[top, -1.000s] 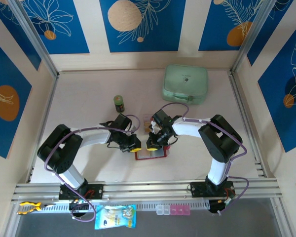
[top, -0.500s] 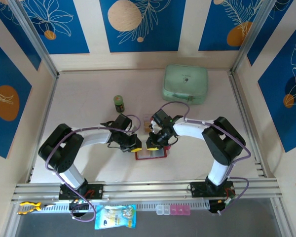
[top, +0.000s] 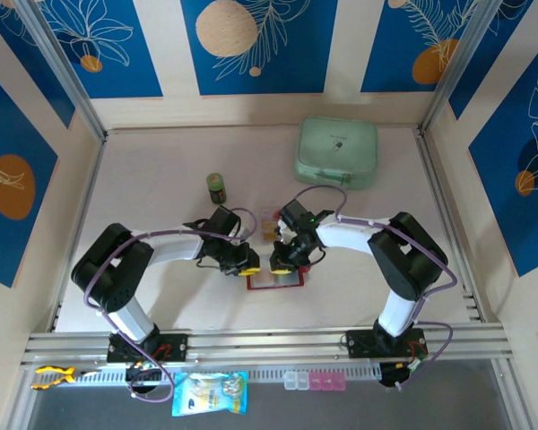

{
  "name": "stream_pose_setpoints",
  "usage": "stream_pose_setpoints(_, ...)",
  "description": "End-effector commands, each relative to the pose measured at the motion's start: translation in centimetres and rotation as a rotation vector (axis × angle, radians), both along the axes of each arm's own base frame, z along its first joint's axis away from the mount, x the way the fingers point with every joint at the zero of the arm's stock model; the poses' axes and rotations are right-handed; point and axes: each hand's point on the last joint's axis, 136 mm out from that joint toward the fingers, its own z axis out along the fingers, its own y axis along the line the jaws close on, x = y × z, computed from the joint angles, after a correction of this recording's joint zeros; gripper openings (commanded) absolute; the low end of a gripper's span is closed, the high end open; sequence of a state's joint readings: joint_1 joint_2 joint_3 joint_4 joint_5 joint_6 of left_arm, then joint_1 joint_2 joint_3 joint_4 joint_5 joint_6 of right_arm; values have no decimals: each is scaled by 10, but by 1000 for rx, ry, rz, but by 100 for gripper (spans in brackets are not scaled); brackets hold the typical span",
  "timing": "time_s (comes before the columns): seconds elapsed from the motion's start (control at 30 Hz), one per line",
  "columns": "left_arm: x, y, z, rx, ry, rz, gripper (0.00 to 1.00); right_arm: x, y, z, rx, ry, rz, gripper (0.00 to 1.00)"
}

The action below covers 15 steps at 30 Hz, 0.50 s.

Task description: Take the credit cards out of the card holder

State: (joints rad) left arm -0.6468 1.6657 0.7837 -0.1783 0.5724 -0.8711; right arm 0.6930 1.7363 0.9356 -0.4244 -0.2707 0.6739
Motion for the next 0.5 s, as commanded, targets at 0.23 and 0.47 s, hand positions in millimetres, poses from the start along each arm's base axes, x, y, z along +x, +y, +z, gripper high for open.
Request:
stream_pose_setpoints(0.23, 0, 4, 4, 42, -5, 12, 32, -8, -5, -18, -24, 69, -12, 10)
stream_pose_setpoints(0.47, 2, 10, 9, 69, -34, 29, 35, -8, -6, -18, -31, 70, -14, 8)
